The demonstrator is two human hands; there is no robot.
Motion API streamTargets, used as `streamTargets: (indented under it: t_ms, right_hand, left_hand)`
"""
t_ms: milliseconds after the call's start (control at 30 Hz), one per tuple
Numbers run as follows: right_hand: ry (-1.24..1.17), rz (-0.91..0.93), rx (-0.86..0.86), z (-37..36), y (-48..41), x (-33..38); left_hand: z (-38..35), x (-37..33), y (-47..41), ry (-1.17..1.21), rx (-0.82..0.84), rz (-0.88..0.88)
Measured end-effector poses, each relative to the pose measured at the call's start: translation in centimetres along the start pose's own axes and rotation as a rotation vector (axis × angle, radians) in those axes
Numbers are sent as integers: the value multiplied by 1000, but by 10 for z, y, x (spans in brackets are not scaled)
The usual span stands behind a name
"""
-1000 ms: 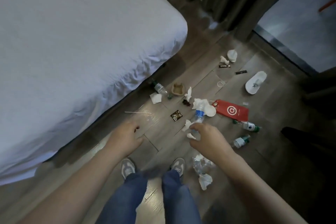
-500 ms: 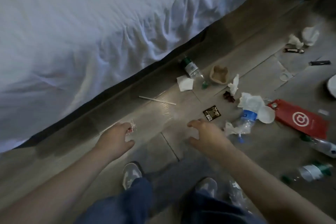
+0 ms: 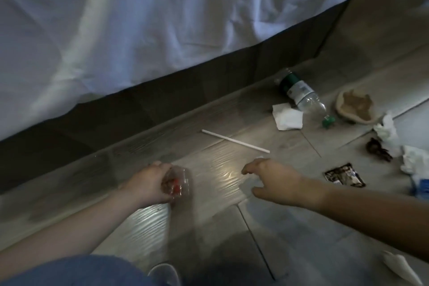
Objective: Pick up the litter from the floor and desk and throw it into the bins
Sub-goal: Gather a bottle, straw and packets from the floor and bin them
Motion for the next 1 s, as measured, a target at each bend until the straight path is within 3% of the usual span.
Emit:
streamTargets:
  t_ms: [133, 333, 433, 800, 1000]
  right_hand:
    - [-57, -28, -80, 0, 17, -8]
    - [38, -60, 86, -46, 53, -31]
    - [41, -105, 85, -44, 54, -39]
    - [5, -241, 5, -33, 52, -85]
    - [-10, -288, 1, -36, 61, -113]
  left_hand:
    - [-21, 9, 10, -9, -20, 51]
    - [-33, 15, 4, -40, -94, 87]
    - [-38, 10, 2, -74, -116, 69]
    - [-45, -41, -38, -173, -61, -230]
    - [-50, -88, -69, -295, 30, -490]
Point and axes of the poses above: each hand's wrist, its own y-axis away from the middle knuckle, its own z-axis out of the back of the hand, x = y × z, the point moved 4 cm from there along -y, towards the middle knuckle, and after that the axes turned 12 degrees about -z, right-handed, at the moved point
